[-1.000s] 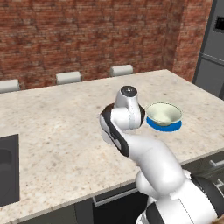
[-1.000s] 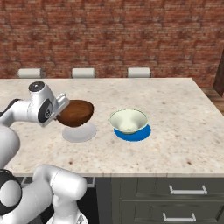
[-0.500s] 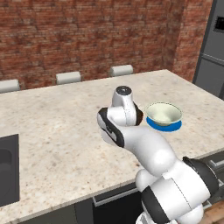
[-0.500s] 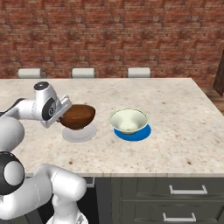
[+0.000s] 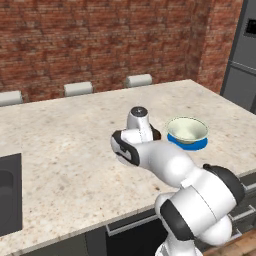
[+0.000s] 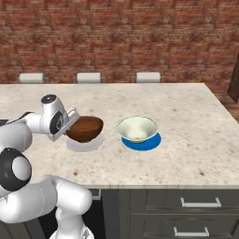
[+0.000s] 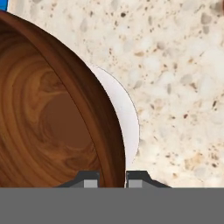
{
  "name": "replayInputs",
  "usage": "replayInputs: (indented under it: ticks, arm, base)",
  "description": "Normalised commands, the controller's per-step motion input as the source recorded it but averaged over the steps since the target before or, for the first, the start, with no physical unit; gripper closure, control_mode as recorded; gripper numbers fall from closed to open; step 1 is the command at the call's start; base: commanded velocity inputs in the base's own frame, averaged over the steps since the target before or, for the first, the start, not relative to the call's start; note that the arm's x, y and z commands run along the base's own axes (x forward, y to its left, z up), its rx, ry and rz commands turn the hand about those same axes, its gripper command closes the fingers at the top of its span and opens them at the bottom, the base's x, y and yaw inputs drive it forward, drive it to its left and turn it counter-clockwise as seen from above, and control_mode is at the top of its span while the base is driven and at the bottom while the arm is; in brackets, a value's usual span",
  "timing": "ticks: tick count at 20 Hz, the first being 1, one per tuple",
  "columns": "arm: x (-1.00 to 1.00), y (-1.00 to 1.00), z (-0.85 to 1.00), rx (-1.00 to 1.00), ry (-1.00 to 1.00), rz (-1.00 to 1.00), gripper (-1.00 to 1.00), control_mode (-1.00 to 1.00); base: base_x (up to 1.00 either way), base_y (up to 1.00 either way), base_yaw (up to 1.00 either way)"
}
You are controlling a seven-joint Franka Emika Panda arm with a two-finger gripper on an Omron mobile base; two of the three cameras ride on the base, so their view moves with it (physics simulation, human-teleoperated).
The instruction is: Move the bowls from the cabinet to the plates on the dining table.
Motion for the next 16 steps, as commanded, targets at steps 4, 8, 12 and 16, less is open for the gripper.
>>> replayInputs:
  ticks: [4,8,12,16]
  arm:
    - [0.22,0.09,-0.24,0.03,0.0,-0.08,1.0,-1.0]
    - [0.22,0.13,-0.23,0.03,0.0,-0.08,1.0,-1.0]
    - [0.19,0.15,-0.23,0.02,0.0,-0.08,1.0,-1.0]
    - [0.18,0.16,-0.25,0.02,0.0,-0.08,1.0,-1.0]
  base:
    - [0.0,0.0,0.0]
    - [0.0,0.0,0.0]
    - [0.0,0.0,0.0]
    - [0.0,0.0,0.0]
